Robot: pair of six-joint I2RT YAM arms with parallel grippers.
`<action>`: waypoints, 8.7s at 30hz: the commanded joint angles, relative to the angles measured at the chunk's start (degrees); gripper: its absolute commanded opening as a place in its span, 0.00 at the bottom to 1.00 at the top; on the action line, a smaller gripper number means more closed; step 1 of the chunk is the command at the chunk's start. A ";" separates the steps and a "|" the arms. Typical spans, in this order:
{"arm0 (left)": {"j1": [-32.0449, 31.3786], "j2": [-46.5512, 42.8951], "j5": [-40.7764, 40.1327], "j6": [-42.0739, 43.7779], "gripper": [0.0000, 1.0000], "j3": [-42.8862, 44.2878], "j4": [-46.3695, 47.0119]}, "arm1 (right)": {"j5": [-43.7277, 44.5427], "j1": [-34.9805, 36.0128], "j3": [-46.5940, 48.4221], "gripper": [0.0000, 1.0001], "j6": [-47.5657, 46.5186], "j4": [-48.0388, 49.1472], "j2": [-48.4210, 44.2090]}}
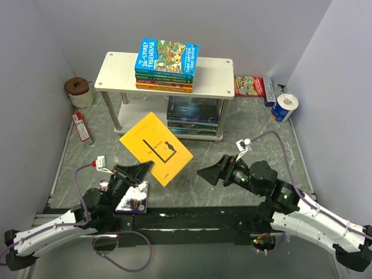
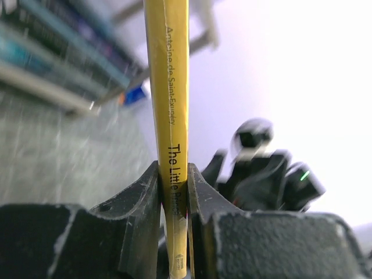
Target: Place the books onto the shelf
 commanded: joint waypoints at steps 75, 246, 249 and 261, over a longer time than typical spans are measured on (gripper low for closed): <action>4.85 8.75 5.26 -4.94 0.35 -0.99 22.67 | -67.58 -33.13 9.30 0.00 10.46 34.77 27.65; 48.62 75.81 38.39 -0.20 0.30 42.69 -0.54 | -19.87 -37.62 25.75 0.00 -16.01 8.11 42.16; 48.62 76.16 39.18 -0.02 0.33 43.92 0.60 | -17.84 -37.62 24.08 0.00 -14.60 11.19 41.90; 49.24 73.27 41.56 0.25 0.36 43.05 1.83 | -10.20 -36.92 17.93 0.00 -12.49 21.55 41.38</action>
